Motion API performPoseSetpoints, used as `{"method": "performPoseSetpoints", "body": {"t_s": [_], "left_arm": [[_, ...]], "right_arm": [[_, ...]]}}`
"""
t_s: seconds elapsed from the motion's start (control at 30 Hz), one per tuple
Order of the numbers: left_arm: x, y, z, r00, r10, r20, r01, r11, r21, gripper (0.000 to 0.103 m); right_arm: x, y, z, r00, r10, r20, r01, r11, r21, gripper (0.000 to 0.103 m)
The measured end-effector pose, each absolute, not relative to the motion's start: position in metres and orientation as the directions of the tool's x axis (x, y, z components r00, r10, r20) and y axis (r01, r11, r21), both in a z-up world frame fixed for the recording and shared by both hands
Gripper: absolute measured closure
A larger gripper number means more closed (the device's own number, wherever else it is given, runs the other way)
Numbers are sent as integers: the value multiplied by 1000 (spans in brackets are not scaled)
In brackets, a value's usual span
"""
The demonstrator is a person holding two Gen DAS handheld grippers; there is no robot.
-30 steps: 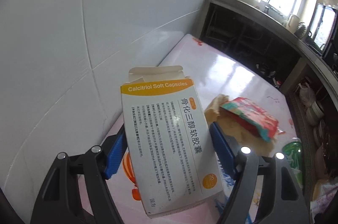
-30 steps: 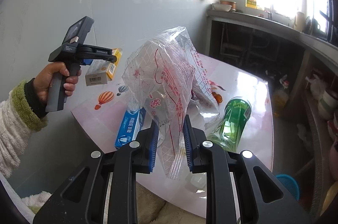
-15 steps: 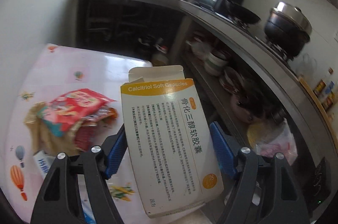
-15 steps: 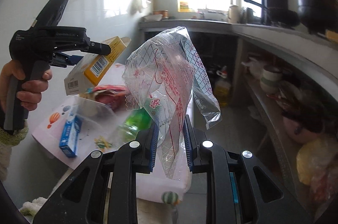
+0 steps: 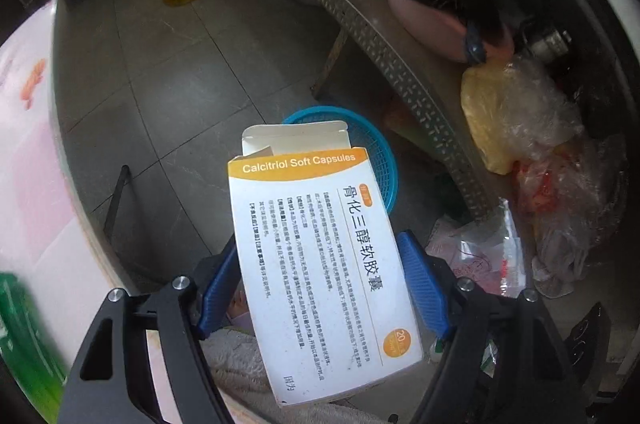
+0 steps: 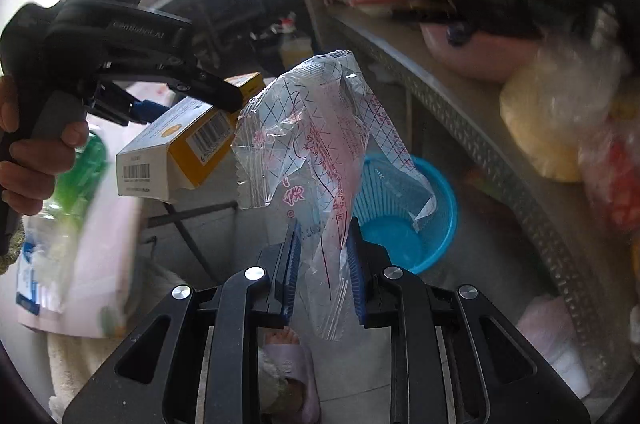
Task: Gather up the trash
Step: 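Carry the box and bag to the blue wastebasket and open both grippers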
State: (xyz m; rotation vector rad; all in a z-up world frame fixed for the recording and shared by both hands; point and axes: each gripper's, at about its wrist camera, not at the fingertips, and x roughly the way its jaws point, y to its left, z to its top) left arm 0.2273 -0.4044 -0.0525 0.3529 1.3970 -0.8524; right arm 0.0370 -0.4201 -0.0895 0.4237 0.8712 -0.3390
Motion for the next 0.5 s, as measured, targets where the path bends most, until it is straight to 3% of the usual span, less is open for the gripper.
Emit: {"method": "performPoseSetpoints", "body": {"t_s": [0.17, 0.2, 0.27, 0.5], "left_arm": [[248, -444, -107, -52, -264, -963, 680, 697, -228, 27], [252, -451, -116, -47, -250, -967, 681, 700, -214, 24], [259, -460, -126, -23, -228, -973, 675, 715, -183, 15], [274, -451, -117, 21, -277, -961, 652, 732, -197, 14]], "right_arm": [[75, -447, -134, 527, -158, -835, 510, 845, 162, 77], [84, -452, -145, 511, -181, -840, 520, 844, 134, 72], [99, -460, -173, 456, -194, -869, 537, 838, 95, 51], [88, -460, -197, 409, -193, -892, 564, 822, 81, 50]]}}
